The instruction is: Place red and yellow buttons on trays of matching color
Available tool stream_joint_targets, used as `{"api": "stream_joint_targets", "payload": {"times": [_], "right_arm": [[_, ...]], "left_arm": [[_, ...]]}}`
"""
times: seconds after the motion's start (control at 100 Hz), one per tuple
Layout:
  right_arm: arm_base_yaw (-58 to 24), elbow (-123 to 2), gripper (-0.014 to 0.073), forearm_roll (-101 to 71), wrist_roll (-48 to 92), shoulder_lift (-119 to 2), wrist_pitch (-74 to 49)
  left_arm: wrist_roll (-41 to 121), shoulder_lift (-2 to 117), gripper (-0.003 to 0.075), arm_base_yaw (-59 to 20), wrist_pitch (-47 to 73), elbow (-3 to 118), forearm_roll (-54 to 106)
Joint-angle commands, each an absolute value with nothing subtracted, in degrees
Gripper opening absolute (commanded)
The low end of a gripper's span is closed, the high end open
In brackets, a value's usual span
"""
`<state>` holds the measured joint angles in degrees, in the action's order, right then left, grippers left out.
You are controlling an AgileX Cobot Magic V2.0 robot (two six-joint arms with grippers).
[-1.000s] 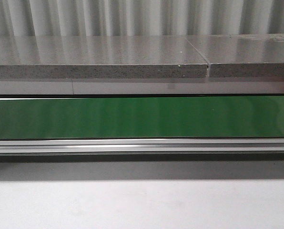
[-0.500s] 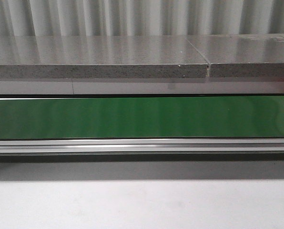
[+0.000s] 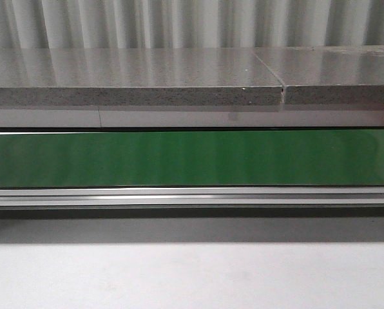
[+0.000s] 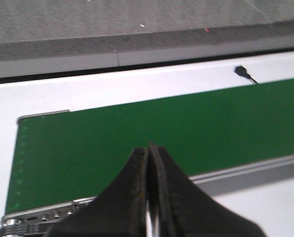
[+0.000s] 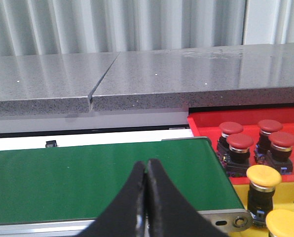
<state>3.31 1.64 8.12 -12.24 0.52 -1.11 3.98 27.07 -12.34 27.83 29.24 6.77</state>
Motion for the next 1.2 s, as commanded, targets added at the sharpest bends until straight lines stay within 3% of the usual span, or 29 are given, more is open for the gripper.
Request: {"api": "stream_joint_targets", "payload": {"times": [0.0,0.28,0.69,1.19], "right_arm": [[3.31,0.55,-0.0066,8.90,-12.17,1.75,3.13],[3.31,0.55,-0.0066,8.90,-12.17,1.75,3.13],[3.31,0.55,-0.0066,8.90,-12.17,1.75,3.13],[3.31,0.55,-0.0066,8.90,-12.17,1.66,3.13]], "left_arm": [[-3.79,25.85,-0.0020,-12.31,17.04,27.94,1.05],[-3.92,17.08,-0.0020,-6.29,4.00,15.10,-0.47],[-3.71,-1.73,-0.0020,-4.45,-3.03,-3.26,-0.91],[-3.51,-2.06,-0.0020,-4.68,-0.92,-3.08,-0.91]]}}
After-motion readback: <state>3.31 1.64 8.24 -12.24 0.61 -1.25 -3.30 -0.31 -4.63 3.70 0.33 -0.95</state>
